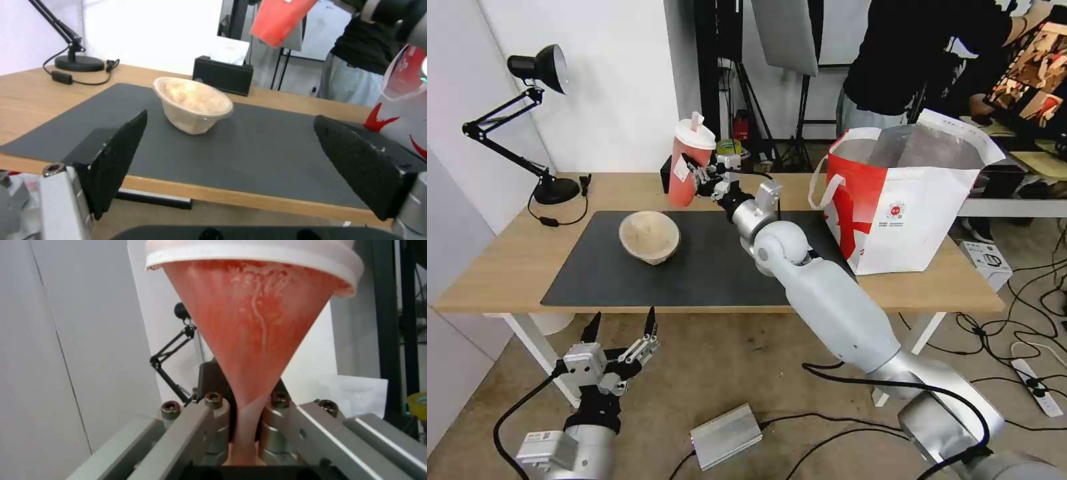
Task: Pick up the trash from the table and place it into the takeout bag.
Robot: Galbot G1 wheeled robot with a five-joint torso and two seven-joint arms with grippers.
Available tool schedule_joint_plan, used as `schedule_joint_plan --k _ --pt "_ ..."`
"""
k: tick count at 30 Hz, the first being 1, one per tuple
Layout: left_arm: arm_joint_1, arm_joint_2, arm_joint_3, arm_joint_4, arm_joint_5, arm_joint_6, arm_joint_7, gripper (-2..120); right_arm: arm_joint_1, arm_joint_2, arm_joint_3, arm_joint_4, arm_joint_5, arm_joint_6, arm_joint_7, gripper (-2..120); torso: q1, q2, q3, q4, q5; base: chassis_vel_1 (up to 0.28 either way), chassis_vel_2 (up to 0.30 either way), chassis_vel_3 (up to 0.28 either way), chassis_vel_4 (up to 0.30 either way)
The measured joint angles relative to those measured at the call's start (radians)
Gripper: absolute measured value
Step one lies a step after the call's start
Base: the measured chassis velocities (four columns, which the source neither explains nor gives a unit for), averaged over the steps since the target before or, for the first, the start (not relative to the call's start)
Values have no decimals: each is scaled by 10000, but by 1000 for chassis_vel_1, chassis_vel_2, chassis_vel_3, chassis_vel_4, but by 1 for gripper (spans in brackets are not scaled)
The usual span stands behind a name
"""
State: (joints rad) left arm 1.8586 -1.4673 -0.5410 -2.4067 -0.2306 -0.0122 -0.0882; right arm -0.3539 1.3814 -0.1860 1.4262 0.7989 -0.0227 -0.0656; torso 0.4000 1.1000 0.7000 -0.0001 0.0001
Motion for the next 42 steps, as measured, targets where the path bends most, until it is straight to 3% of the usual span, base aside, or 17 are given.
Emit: schedule_joint_plan --k 27,42 --pt "79 -164 191 -25 230 -25 58 100 -527 -2138 664 1565 463 62 39 4 0 0 0 1 0 0 0 0 0" --pt "65 -43 211 -6 230 -27 68 100 -3 -2925 1105 1552 903 41 15 4 0 0 0 1 0 0 0 0 0"
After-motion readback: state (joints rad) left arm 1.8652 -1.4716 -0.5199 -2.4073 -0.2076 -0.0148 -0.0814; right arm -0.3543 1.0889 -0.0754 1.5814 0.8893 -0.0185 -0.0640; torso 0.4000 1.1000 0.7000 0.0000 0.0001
